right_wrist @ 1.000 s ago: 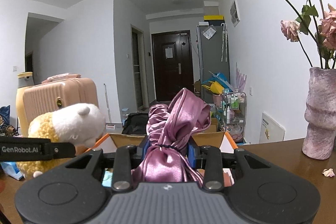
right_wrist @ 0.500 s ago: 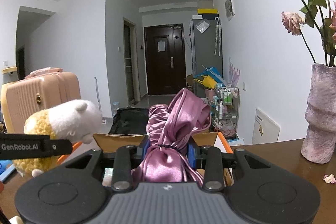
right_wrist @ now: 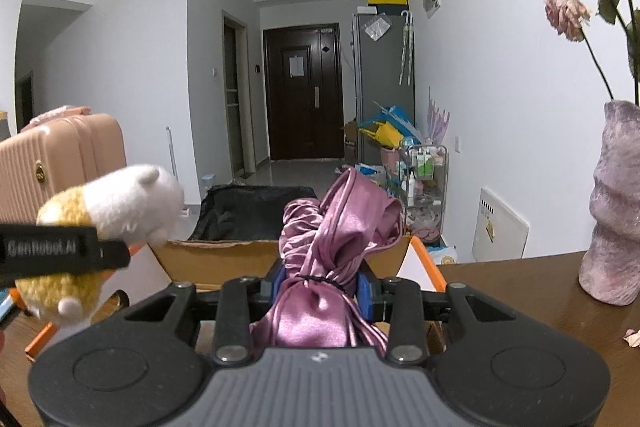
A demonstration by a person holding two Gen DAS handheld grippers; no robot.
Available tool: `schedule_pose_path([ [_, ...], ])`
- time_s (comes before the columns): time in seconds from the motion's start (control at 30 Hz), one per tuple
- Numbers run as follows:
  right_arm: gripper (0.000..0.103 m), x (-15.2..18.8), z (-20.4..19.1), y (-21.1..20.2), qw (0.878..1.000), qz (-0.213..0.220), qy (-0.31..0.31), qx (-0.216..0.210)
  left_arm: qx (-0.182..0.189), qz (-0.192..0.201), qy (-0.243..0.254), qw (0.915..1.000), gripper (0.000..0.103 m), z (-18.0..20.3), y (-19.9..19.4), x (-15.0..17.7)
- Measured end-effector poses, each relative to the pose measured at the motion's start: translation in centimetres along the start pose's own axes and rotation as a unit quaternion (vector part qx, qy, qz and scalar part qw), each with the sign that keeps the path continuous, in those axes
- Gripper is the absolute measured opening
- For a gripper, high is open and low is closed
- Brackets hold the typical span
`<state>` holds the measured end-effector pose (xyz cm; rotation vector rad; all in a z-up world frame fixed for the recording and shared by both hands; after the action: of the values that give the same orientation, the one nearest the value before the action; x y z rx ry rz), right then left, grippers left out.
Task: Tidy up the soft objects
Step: 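Carry the plush dog and pink scrunchie in both tools over the orange box, then open the left tool to drop the plush dog while the right tool releases the scrunchie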
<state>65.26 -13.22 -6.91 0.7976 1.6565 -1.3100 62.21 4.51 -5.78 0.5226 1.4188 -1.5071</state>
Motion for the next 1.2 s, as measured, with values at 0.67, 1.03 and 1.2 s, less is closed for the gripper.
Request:
schedule_pose_path([
  [0.67, 0.034, 1.0, 0.3, 2.3, 0.999, -0.03, 0.003, 0.009, -0.027, -0.01, 0.005, 0.9996, 0.063, -0.3, 1.9, 0.1],
  [1.03, 0.081, 0.9, 0.5, 2.2, 0.999, -0.031, 0.0, 0.027, -0.025, -0.014, -0.023, 0.9993, 0.102, -1.5, 1.6, 0.2],
  [1.2, 0.103, 0.7, 0.5, 1.6, 0.999, -0.013, 0.006, 0.036, -0.032, -0.016, -0.028, 0.999, 0.103, -1.7, 1.5, 0.2],
])
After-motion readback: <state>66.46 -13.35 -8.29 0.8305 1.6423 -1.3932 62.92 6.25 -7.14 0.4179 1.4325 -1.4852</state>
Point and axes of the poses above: each gripper's, at about its wrist camera, not at the fingertips, and y roughly the way its jaws point, z to its right, x to its underside, the point moved 4 cm from there along y, roughly the way its jaws point, and after that the axes turned 5 degrees about -z, right-handed, at the moved point
